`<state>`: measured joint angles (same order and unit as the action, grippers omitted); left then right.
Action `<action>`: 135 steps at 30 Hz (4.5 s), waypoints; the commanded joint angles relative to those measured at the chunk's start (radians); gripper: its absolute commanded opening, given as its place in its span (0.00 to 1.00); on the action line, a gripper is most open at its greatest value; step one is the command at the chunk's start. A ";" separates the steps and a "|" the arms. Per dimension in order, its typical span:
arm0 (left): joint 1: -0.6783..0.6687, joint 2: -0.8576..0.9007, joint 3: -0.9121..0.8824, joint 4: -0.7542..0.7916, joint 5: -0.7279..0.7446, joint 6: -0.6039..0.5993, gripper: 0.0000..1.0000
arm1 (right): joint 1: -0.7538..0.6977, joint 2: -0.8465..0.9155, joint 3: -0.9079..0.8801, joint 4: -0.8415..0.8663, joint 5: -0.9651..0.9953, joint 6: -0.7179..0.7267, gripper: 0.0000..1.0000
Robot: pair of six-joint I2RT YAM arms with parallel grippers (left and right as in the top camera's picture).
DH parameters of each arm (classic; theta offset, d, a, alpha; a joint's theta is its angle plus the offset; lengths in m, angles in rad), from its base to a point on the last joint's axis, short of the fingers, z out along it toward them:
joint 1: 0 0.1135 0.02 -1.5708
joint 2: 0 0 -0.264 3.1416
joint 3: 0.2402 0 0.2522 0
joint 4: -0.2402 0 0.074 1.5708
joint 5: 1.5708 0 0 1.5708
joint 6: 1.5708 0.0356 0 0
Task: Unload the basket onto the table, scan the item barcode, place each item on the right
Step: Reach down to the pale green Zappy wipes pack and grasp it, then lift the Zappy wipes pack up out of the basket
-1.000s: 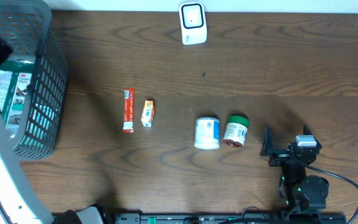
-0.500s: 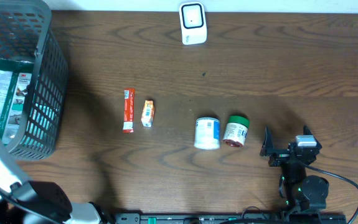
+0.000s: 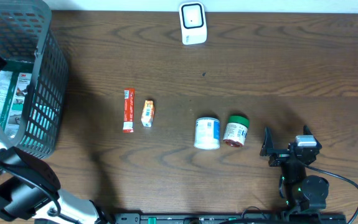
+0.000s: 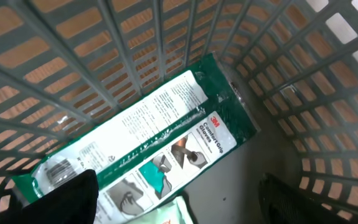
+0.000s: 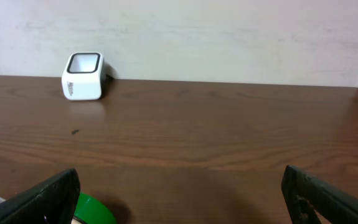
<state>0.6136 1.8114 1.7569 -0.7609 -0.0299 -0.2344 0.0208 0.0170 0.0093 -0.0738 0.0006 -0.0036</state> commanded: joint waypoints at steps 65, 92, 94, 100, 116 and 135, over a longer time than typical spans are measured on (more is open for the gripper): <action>0.015 -0.209 -0.360 0.050 0.034 0.149 0.70 | -0.006 -0.004 -0.004 -0.001 0.010 0.003 0.99; 0.018 0.066 -0.250 -0.116 0.179 0.145 0.07 | -0.006 -0.004 -0.004 -0.001 0.010 0.003 0.99; 0.018 0.001 -0.237 -0.094 0.167 0.143 0.07 | -0.006 -0.004 -0.004 -0.001 0.010 0.003 0.99; 0.018 -0.223 -0.234 -0.005 -0.117 0.071 0.07 | -0.006 -0.004 -0.004 -0.001 0.009 0.003 0.99; -0.019 -0.042 -0.308 0.055 -0.570 0.082 0.07 | -0.006 -0.004 -0.004 -0.001 0.010 0.003 0.99; -0.343 0.014 -0.302 0.160 -0.762 0.343 0.94 | -0.006 -0.004 -0.004 -0.001 0.010 0.003 0.99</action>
<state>0.2501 1.8198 1.4441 -0.5667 -0.8822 0.0738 0.0208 0.0170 0.0093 -0.0738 0.0006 -0.0036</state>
